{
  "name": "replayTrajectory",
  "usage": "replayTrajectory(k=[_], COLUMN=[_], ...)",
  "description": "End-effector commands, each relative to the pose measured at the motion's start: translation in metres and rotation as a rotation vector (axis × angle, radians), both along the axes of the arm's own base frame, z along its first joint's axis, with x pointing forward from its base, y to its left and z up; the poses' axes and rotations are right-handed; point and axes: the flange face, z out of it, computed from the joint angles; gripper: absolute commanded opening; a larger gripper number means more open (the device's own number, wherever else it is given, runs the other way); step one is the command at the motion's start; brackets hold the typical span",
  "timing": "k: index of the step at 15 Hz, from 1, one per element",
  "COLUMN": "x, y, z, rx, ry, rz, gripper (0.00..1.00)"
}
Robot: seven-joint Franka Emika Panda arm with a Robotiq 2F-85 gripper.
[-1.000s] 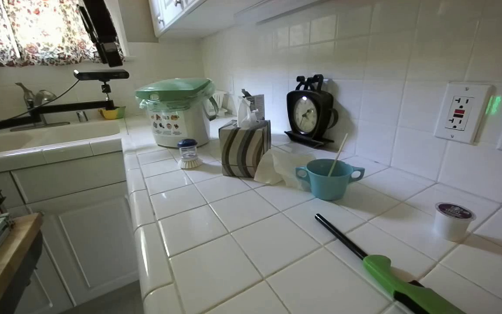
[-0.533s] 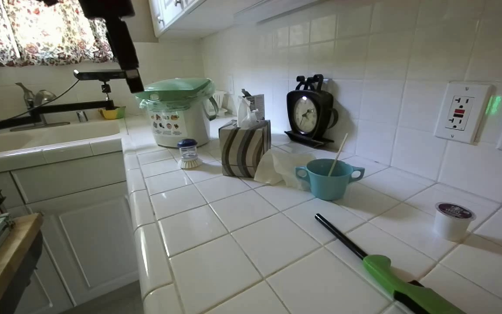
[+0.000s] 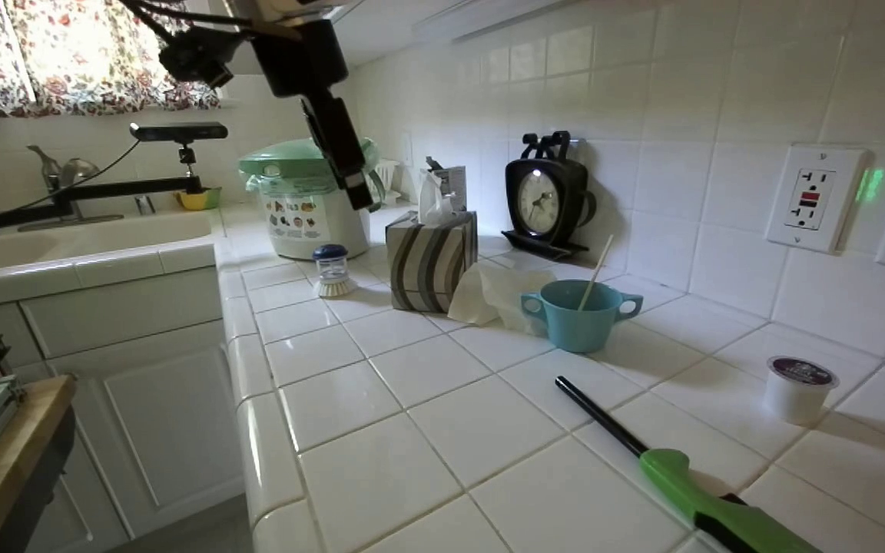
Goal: Use the cloth to wipe the table
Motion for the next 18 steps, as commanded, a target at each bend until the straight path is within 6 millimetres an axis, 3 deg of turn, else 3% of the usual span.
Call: replayTrajectory(k=[1, 7, 8, 14, 18], x=[0.032, 0.073, 0.06, 0.071, 0.09], y=[-0.013, -0.051, -0.044, -0.049, -0.046], z=[-0.017, -0.044, -0.042, -0.046, -0.052], rx=[-0.014, -0.049, -0.048, -0.059, -0.03], ry=[-0.04, -0.095, -0.07, -0.084, -0.104], rz=[-0.014, -0.036, -0.056, -0.053, -0.103], gripper=[1.0, 1.0, 1.0, 1.0, 1.0])
